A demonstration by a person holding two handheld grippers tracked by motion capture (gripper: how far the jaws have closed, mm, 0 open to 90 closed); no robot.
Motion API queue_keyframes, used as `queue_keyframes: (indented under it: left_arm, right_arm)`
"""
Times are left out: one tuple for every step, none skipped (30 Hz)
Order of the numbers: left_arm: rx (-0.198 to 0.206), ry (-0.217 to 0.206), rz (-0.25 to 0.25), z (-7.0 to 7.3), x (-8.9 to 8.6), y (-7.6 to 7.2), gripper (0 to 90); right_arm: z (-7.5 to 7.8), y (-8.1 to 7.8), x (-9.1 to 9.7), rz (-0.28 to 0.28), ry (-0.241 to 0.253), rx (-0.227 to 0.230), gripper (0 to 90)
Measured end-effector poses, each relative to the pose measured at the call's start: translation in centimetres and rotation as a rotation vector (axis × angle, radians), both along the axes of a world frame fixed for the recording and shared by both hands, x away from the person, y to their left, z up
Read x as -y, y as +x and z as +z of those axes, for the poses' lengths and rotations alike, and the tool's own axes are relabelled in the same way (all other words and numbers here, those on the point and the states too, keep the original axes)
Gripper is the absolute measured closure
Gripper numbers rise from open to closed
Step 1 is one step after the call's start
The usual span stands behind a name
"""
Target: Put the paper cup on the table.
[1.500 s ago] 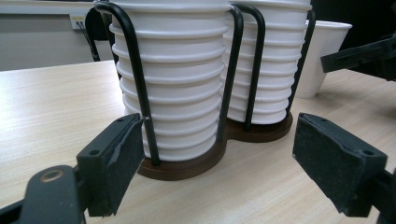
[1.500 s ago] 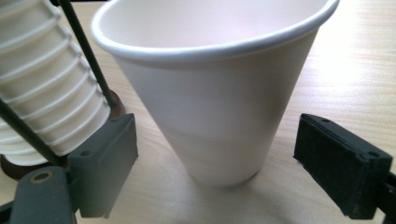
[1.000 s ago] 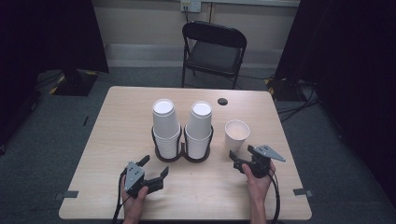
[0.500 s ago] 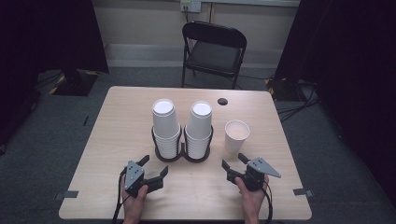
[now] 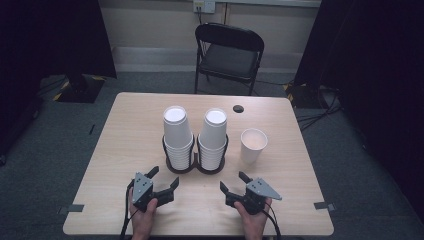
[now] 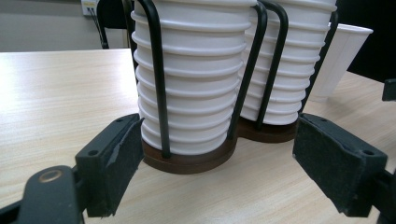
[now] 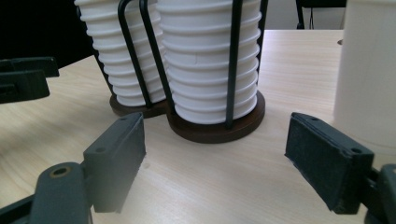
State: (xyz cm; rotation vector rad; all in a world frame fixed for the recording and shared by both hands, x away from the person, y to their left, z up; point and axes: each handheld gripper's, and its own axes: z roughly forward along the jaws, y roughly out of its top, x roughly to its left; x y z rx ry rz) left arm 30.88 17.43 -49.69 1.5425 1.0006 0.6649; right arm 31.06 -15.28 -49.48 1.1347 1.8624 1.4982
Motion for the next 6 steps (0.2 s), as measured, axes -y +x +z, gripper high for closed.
queue_keyframes:
  left_arm:
    - [-0.002, 0.001, -0.001, 0.00, -0.05, 0.03, 16.0]
    - [-0.001, 0.001, -0.001, 0.00, -0.06, 0.03, 16.0]
    - [-0.003, -0.005, 0.001, -0.01, 0.00, 0.00, 16.0]
    - [0.000, -0.001, -0.001, 0.00, 0.00, 0.00, 16.0]
    - [0.001, 0.000, -0.002, -0.01, 0.03, -0.01, 16.0]
    - [0.002, 0.002, -0.004, -0.01, 0.03, -0.01, 16.0]
  right_arm:
    - [0.00, -0.03, -0.07, -0.005, -0.002, 0.004, 17.7]
    - [0.00, -0.04, -0.06, -0.007, 0.000, 0.005, 16.6]
    - [-0.02, 0.00, -0.01, -0.011, 0.002, 0.004, 13.9]
    - [-0.02, 0.04, 0.03, -0.016, 0.007, -0.003, 13.0]
    - [-0.03, 0.06, 0.09, -0.020, 0.013, -0.004, 13.6]
    - [-0.03, 0.07, 0.12, -0.025, 0.014, -0.006, 13.1]
